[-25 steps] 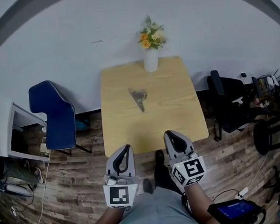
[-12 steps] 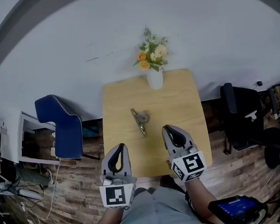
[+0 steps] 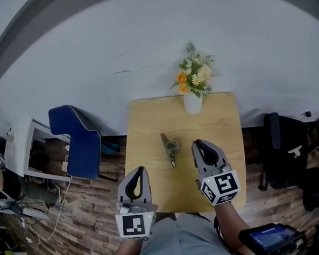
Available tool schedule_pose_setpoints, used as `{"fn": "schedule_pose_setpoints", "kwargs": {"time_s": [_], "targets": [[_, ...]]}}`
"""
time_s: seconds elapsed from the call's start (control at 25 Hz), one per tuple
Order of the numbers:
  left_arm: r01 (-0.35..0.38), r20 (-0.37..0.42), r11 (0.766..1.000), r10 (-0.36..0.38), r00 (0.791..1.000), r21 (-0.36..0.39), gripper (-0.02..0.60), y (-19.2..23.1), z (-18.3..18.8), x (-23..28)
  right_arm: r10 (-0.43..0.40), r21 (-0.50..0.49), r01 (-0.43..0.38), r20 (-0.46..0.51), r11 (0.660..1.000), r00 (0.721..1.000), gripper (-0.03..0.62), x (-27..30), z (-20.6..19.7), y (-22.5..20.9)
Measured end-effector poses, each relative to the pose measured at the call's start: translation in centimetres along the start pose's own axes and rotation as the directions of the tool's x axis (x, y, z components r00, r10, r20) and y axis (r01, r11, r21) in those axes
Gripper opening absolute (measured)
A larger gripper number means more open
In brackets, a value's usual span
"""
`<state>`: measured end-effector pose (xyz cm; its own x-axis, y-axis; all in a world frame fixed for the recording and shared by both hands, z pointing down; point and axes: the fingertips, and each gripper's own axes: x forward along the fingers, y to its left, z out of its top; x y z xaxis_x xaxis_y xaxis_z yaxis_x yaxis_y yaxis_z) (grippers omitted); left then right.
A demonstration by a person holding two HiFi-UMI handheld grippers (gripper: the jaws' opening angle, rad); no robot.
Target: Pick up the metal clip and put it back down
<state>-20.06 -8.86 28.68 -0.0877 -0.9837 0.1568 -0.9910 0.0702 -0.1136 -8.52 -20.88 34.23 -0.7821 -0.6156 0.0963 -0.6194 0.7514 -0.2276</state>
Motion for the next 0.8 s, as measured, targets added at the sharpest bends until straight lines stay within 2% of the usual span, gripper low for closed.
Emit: {"fn": "schedule_pose_setpoints", "kwargs": {"time_s": [0.2,0.36,0.44,0.52,0.8], "targets": [[0.03,-0.047,0.999,-0.032,0.998,-0.043,0.018,1.5,-1.7,2.9,0.019,0.02,-0.018,-0.084,1.0,0.996,0.051,3.1,-2.7,0.3],[0.062,-0.089,0.995,-0.07,0.994,-0.083,0.018,3.1,-4.7,5.6,0.032,0.043,-0.025,-0.158,0.999,0.987,0.052,6.1,-6.3,0.4],[0.069,-0.123,0.991,-0.082,0.989,-0.112,0.018,4.1,-6.6,6.8,0.047,0.066,-0.033,-0.207,0.997,0.977,0.077,7.7,-8.7,0.6],[0.075,-0.166,0.987,-0.098,0.981,-0.143,0.018,5.1,-8.6,8.0,0.059,0.09,-0.037,-0.26,0.995,0.964,0.127,9.2,-11.1,0.8],[0.07,-0.311,0.969,-0.144,0.939,-0.237,0.018,8.2,-17.4,10.9,0.046,0.143,0.015,-0.416,0.99,0.908,0.133,13.3,-20.7,0.4]]}}
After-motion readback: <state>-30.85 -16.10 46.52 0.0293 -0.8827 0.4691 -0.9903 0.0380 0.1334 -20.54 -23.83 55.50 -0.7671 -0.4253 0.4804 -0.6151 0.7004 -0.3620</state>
